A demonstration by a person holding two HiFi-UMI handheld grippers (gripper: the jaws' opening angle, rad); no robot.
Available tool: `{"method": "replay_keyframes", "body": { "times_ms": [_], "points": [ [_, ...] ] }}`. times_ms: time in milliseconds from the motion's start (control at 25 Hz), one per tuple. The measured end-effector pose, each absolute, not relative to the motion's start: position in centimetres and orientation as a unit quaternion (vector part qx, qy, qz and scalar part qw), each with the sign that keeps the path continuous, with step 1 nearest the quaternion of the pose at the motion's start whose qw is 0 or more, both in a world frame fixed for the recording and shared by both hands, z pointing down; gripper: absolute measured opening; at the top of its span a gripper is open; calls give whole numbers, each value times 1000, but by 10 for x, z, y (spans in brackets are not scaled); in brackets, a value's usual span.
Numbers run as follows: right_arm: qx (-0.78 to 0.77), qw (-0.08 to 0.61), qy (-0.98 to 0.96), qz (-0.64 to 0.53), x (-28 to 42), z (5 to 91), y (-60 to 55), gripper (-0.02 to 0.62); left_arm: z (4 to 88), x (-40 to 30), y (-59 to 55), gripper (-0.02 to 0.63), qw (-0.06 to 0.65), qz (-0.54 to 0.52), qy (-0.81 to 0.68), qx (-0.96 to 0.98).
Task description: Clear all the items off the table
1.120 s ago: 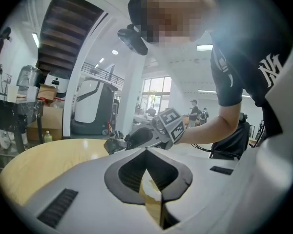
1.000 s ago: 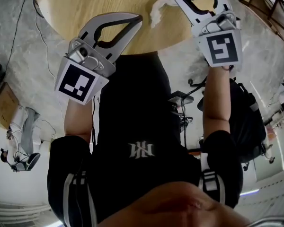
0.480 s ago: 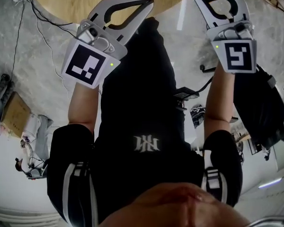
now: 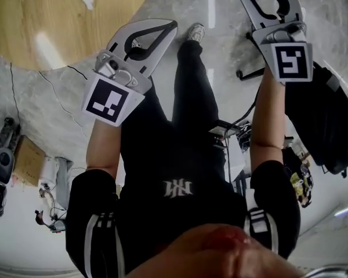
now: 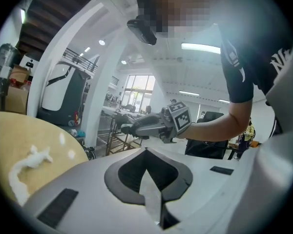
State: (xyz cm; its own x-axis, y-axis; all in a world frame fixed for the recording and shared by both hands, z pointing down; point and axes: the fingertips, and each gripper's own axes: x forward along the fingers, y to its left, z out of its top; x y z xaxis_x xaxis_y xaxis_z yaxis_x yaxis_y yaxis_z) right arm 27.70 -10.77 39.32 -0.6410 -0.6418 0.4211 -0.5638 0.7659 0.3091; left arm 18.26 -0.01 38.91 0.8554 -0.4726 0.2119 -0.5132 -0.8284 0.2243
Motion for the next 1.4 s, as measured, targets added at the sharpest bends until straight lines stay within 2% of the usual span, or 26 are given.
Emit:
{"method": "replay_keyframes", "body": {
  "times_ms": [240,560,880,1240,1320,1360,1400],
  "points": [
    [337,221,-915,-12,350,493,-130,169,481,268,-14,12,163,96,-275,943],
    [317,233,-919,25,398,640,-152,169,598,329,-65,12,142,98,-288,942],
    [322,252,-911,57,404,774,-174,169,716,343,-86,12,165,138,-270,939],
    [326,270,-902,85,397,868,-178,175,782,340,-95,12,169,138,-255,942],
    [326,279,-898,96,394,882,-177,205,787,338,-95,12,164,141,-252,943],
    [330,284,-894,104,394,887,-176,290,787,337,-95,12,162,143,-250,944],
    [334,286,-891,111,395,890,-176,344,786,337,-94,12,161,144,-248,944]
  ]
}}
